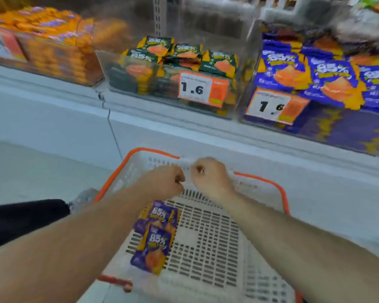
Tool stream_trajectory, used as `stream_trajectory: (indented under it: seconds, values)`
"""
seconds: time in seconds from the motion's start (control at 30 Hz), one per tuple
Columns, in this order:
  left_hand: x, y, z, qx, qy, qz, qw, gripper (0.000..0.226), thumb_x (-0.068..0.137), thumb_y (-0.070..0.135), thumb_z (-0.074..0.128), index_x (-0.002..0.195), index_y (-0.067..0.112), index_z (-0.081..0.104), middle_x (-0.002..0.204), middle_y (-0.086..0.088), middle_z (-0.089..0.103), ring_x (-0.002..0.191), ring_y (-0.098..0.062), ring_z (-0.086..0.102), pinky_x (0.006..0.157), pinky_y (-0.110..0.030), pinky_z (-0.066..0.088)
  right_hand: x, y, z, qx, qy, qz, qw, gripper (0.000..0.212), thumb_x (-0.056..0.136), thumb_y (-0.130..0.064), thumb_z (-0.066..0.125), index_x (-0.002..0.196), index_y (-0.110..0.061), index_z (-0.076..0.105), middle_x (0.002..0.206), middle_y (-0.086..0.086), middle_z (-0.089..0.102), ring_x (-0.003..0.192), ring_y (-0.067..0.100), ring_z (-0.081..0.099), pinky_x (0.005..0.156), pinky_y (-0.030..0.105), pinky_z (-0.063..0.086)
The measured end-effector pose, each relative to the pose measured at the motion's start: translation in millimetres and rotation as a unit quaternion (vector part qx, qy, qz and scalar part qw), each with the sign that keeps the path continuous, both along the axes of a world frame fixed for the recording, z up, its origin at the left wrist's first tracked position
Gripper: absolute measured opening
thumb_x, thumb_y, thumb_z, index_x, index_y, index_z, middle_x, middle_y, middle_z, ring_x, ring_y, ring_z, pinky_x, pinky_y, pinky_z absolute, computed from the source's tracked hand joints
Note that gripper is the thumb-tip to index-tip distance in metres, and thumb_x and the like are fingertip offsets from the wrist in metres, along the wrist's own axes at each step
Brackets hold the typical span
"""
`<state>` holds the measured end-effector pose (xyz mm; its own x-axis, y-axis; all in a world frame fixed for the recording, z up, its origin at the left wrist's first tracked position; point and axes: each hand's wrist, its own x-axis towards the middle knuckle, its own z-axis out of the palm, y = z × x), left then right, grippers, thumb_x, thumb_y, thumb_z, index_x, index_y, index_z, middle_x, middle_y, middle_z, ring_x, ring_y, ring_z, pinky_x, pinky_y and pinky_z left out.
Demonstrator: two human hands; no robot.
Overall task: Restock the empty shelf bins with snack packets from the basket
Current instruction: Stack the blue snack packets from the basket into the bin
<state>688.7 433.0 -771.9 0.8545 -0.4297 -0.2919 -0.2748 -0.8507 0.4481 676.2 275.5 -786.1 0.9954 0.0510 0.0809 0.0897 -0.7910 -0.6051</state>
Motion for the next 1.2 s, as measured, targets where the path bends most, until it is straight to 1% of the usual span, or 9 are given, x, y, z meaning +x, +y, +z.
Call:
stream_trajectory:
  seconds: [0.17, 0.3, 0.43, 0.63, 0.73, 0.8, 0.93, 1.07, 1.2]
  values:
    - [-6, 47, -61, 0.094, 0.120, 0.049, 0.987, 0.023, 0.084, 0.017, 0.052, 0.061, 0.015, 0.049, 0.061, -0.008, 0.046, 0.059, -0.021, 0.044, 0.057, -0.033, 0.035, -25, 43, -120, -0.023, 0.328, 0.047, 0.943, 0.030, 0.094, -0.013, 0.051, 0.065, -0.019, 0.042, 0.064, 0.002, 0.043, 0.058, 0.020, 0.040, 0.054, 0.032, 0.033]
    - [-5, 63, -89, 0.091, 0.151, 0.086, 0.981, 0.014, 0.092, 0.021, 0.051, 0.089, 0.012, 0.061, 0.083, -0.016, 0.057, 0.069, -0.017, 0.048, 0.066, -0.028, 0.039, -39, 67, -172, -0.068, 0.392, 0.082, 0.914, 0.005, 0.093, -0.019, 0.052, 0.090, -0.021, 0.055, 0.089, 0.005, 0.057, 0.082, 0.025, 0.056, 0.068, 0.038, 0.052]
    - [-5, 69, -107, 0.090, 0.178, 0.094, 0.975, 0.014, 0.094, 0.024, 0.050, 0.103, 0.020, 0.061, 0.108, -0.002, 0.062, 0.088, -0.016, 0.051, 0.076, -0.027, 0.040, -48, 77, -208, -0.150, 0.399, 0.042, 0.904, 0.060, 0.083, -0.040, 0.065, 0.136, -0.025, 0.041, 0.131, 0.005, 0.049, 0.118, 0.030, 0.049, 0.097, 0.045, 0.044]
    - [-6, 70, -116, 0.083, 0.195, 0.107, 0.971, 0.019, 0.093, 0.023, 0.050, 0.109, 0.022, 0.060, 0.114, 0.001, 0.061, 0.095, -0.016, 0.054, 0.084, -0.030, 0.047, -50, 80, -219, -0.105, 0.421, 0.022, 0.901, 0.048, 0.087, -0.028, 0.061, 0.132, -0.026, 0.044, 0.124, 0.006, 0.054, 0.113, 0.029, 0.052, 0.096, 0.043, 0.045]
    - [-3, 62, -106, 0.061, 0.188, 0.121, 0.973, 0.022, 0.092, 0.022, 0.050, 0.113, 0.022, 0.058, 0.114, 0.001, 0.062, 0.097, -0.016, 0.058, 0.083, -0.031, 0.050, -40, 67, -197, 0.016, 0.439, 0.039, 0.897, 0.013, 0.092, -0.009, 0.053, 0.097, -0.018, 0.060, 0.087, 0.000, 0.060, 0.081, 0.020, 0.056, 0.069, 0.032, 0.048]
    - [0, 51, -93, 0.027, 0.176, 0.142, 0.974, 0.029, 0.092, 0.022, 0.052, 0.120, 0.023, 0.056, 0.118, 0.002, 0.060, 0.099, -0.016, 0.058, 0.085, -0.032, 0.051, -28, 50, -169, 0.024, 0.423, 0.055, 0.904, 0.018, 0.094, -0.007, 0.051, 0.080, -0.017, 0.056, 0.075, 0.000, 0.054, 0.069, 0.016, 0.049, 0.062, 0.029, 0.040]
    - [-1, 23, -58, -0.045, 0.155, 0.166, 0.973, 0.054, 0.091, 0.033, 0.061, 0.139, 0.017, 0.041, 0.128, -0.002, 0.053, 0.101, -0.017, 0.057, 0.088, -0.033, 0.052, -11, 6, -92, 0.048, 0.355, 0.023, 0.933, 0.013, 0.096, -0.019, 0.052, 0.088, -0.022, 0.061, 0.087, 0.003, 0.066, 0.074, 0.017, 0.058, 0.062, 0.032, 0.044]
    - [-9, -4, -19, -0.127, 0.154, 0.165, 0.966, 0.074, 0.087, 0.040, 0.068, 0.144, 0.013, 0.030, 0.105, 0.004, 0.054, 0.096, -0.020, 0.062, 0.089, -0.039, 0.053, 1, -34, -15, 0.098, 0.257, -0.015, 0.961, 0.008, 0.091, -0.010, 0.057, 0.087, -0.013, 0.064, 0.080, 0.005, 0.061, 0.071, 0.016, 0.055, 0.063, 0.027, 0.045]
    - [-20, -25, 25, -0.241, 0.119, 0.108, 0.957, 0.028, 0.085, 0.020, 0.071, 0.111, 0.013, 0.064, 0.092, -0.003, 0.071, 0.089, -0.020, 0.066, 0.083, -0.039, 0.052, -4, -61, 50, 0.179, 0.194, -0.055, 0.963, 0.018, 0.092, -0.004, 0.058, 0.078, -0.015, 0.060, 0.077, 0.010, 0.057, 0.069, 0.018, 0.051, 0.065, 0.030, 0.042]
